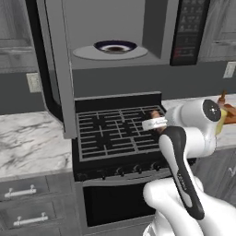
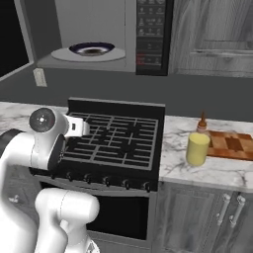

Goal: Retrieve the reheated potato from the microwave, then place the potato, cheese, and condiment on the cutting board.

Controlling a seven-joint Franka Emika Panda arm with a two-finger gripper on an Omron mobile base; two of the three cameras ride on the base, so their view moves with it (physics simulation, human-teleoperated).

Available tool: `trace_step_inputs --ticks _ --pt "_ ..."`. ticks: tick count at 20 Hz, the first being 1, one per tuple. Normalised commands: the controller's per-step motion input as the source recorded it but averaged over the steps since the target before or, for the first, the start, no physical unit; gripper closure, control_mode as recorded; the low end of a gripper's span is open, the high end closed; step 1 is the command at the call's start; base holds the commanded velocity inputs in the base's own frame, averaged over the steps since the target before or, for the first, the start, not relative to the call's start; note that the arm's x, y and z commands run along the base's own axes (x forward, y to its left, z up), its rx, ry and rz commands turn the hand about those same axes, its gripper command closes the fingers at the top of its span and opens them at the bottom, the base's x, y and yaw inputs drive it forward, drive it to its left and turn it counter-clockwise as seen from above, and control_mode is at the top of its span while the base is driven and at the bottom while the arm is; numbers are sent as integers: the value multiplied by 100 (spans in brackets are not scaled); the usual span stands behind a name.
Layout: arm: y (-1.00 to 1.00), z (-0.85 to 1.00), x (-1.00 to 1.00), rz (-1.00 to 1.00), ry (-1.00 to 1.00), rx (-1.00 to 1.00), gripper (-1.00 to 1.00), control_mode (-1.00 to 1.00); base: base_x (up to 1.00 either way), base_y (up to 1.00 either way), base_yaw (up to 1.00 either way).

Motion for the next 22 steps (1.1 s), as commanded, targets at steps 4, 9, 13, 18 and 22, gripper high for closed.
trace_step_inputs --ticks 4,9,13,18,22 --pt "0 0 0 0 0 0 100 100 1 -52 0" --pt "0 0 0 0 0 0 100 100 0 -71 -3" --pt "0 0 0 0 0 0 100 100 0 -75 -7" --pt "0 0 0 0 0 0 100 100 0 -80 -9" --pt "0 0 0 0 0 0 100 100 8 -79 -7"
